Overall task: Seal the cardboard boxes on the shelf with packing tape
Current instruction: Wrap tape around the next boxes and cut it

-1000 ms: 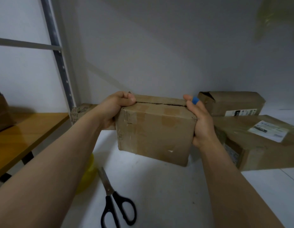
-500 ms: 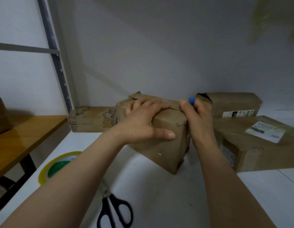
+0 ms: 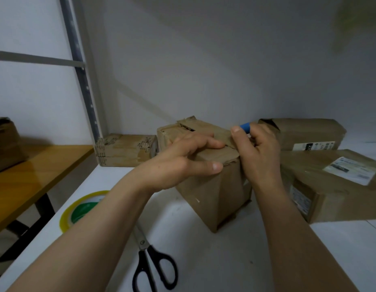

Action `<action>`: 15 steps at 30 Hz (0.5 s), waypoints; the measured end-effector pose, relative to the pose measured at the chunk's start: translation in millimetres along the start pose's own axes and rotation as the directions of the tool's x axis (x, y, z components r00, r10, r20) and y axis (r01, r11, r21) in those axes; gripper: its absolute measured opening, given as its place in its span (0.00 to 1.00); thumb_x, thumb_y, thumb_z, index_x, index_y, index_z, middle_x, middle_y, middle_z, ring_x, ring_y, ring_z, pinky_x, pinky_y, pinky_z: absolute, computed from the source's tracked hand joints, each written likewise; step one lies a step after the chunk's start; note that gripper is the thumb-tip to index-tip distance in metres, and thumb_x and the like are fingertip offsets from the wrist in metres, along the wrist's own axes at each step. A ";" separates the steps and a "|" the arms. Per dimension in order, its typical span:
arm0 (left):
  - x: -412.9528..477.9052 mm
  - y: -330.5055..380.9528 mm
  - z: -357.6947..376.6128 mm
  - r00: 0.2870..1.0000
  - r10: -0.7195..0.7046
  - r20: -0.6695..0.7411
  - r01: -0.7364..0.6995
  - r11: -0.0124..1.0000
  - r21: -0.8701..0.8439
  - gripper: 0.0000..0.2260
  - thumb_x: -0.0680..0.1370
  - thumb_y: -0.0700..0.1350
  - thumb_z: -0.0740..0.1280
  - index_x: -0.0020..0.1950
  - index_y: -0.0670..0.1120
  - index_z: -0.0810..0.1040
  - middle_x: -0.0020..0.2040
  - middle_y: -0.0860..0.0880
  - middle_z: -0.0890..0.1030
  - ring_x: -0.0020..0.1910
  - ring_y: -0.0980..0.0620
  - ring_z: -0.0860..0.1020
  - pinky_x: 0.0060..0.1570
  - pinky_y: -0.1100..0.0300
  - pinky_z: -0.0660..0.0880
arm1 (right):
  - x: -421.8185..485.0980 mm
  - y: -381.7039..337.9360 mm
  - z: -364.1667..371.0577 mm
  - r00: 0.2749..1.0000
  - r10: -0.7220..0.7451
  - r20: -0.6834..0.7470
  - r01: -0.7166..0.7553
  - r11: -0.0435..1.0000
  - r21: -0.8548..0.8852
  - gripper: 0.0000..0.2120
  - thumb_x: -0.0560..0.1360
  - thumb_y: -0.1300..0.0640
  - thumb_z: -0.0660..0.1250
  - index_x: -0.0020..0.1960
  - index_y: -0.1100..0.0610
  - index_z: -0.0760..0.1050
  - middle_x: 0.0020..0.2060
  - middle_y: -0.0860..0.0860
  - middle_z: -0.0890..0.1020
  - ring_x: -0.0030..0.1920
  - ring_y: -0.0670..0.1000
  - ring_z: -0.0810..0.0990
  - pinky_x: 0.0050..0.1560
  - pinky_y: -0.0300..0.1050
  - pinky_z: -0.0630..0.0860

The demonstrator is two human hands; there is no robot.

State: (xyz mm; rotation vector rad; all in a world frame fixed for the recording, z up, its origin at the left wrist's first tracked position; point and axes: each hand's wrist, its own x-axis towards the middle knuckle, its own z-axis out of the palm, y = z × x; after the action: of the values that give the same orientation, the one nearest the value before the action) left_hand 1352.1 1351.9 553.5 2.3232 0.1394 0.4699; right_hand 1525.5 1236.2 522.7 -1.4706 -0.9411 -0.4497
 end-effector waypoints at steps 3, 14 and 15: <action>-0.4 -4.2 -3.4 0.999 0.022 0.025 -0.021 0.998 -0.058 0.23 0.67 0.63 0.72 0.62 0.66 0.80 0.72 0.65 0.70 0.76 0.58 0.62 0.77 0.45 0.55 | 0.7 0.8 -0.3 1.000 -0.002 -0.008 0.002 1.000 -0.016 0.12 0.76 0.40 0.62 0.36 0.43 0.73 0.38 0.42 0.74 0.46 0.50 0.75 0.44 0.47 0.69; -9.3 -8.4 -5.5 0.994 0.099 -0.043 -0.103 0.990 -0.096 0.15 0.79 0.52 0.65 0.64 0.57 0.81 0.70 0.61 0.74 0.74 0.60 0.66 0.77 0.44 0.58 | -1.0 -2.4 0.0 0.999 -0.049 -0.021 0.047 0.996 -0.082 0.15 0.76 0.40 0.62 0.37 0.49 0.75 0.36 0.42 0.73 0.40 0.49 0.74 0.39 0.47 0.68; -10.6 -9.1 -6.4 0.994 0.099 -0.037 -0.102 0.990 -0.097 0.16 0.78 0.54 0.65 0.66 0.57 0.81 0.71 0.61 0.74 0.74 0.59 0.66 0.77 0.44 0.58 | -1.0 -3.2 -0.3 0.999 -0.047 -0.020 0.045 0.995 -0.089 0.15 0.76 0.40 0.62 0.37 0.49 0.75 0.36 0.42 0.73 0.40 0.49 0.74 0.39 0.46 0.67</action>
State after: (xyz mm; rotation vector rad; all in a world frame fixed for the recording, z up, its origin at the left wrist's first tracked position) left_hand 1340.2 1360.2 548.3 2.2337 0.0142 0.5520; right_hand 1522.6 1235.3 524.0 -1.5235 -0.9493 -0.5470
